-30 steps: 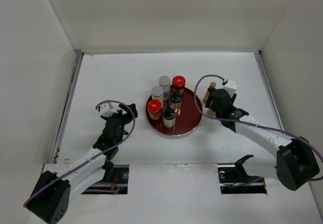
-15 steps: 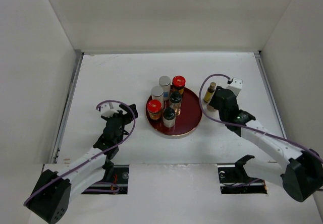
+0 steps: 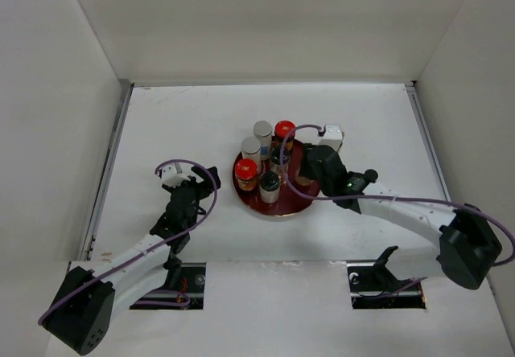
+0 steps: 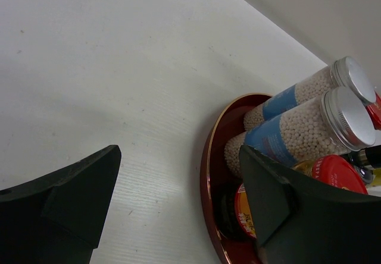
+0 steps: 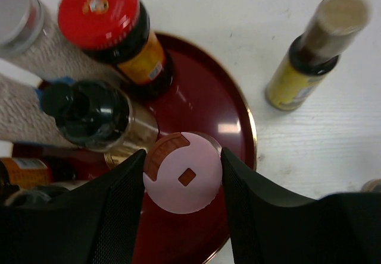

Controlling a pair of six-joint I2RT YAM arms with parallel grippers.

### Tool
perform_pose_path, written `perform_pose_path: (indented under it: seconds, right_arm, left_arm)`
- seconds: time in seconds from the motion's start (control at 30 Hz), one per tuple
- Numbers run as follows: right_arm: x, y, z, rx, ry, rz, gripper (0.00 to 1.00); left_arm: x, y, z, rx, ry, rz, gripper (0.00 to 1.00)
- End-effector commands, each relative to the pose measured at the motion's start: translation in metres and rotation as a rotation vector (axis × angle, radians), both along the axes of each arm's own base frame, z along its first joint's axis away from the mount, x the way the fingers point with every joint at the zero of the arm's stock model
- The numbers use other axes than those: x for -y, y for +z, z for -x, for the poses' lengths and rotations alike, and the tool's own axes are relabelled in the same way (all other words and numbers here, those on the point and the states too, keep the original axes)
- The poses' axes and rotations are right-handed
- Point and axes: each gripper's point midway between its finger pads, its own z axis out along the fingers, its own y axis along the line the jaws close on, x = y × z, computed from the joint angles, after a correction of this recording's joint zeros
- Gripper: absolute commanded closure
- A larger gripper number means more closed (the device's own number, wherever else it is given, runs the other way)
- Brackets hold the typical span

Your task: Organize the condiment bottles

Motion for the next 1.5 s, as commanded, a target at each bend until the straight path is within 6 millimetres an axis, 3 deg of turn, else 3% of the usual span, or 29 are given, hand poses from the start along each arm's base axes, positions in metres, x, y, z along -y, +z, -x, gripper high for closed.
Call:
perform_pose_path:
  seconds: [0.0,0.17,0.33,0.47,0.53,0.67,0.73,0.8,0.9,1.0,1.23,1.47]
  right_arm:
    - [-0.027,0.015,-0.011,0.049,0.034,-0.054,0.61]
    - [-0.032,0.003,-0.016,0.024,0.034,-0.034,0.57]
    - [-0.032,-0.011,-0.015,-0.002,0.032,-0.02,0.33]
    - [-0.029,0.009,-0.014,0.036,0.033,-0.043,0.22]
    - [-0.017,0.027,-0.019,0.081,0.01,-0.063,0.24]
    - [0.031,0.051,-0.036,0.136,-0.097,-0.071,0.61]
    - [0.054,0.057,-0.046,0.144,-0.153,-0.067,0.7]
    - [0.07,0.056,-0.053,0.135,-0.193,-0.044,0.66]
    - [0.088,0.049,-0.065,0.108,-0.24,-0.011,0.43]
    - [0.09,0.042,-0.08,0.088,-0.234,0.004,0.33]
    - [0.095,0.036,-0.106,0.061,-0.23,0.037,0.39]
    - [0.093,0.023,-0.11,0.033,-0.224,0.055,0.48]
  left_arm:
    - [0.003,0.019,-0.005,0.063,0.004,0.039,0.2]
    - [0.003,0.017,-0.003,0.06,-0.001,0.035,0.2]
    - [0.003,0.017,-0.003,0.059,-0.005,0.034,0.2]
    - [0.002,0.019,-0.004,0.064,0.002,0.035,0.2]
    - [0.005,0.017,-0.003,0.057,-0.011,0.033,0.2]
    - [0.002,0.022,-0.003,0.074,0.002,0.043,0.2]
    - [0.003,0.021,-0.003,0.074,-0.005,0.041,0.2]
    - [0.001,0.022,-0.001,0.077,0.0,0.042,0.2]
    - [0.001,0.023,-0.002,0.08,0.001,0.043,0.2]
    - [0.003,0.019,-0.002,0.069,-0.006,0.038,0.2]
    - [0.003,0.018,-0.002,0.064,-0.008,0.036,0.2]
    - [0.002,0.017,-0.003,0.062,-0.003,0.035,0.2]
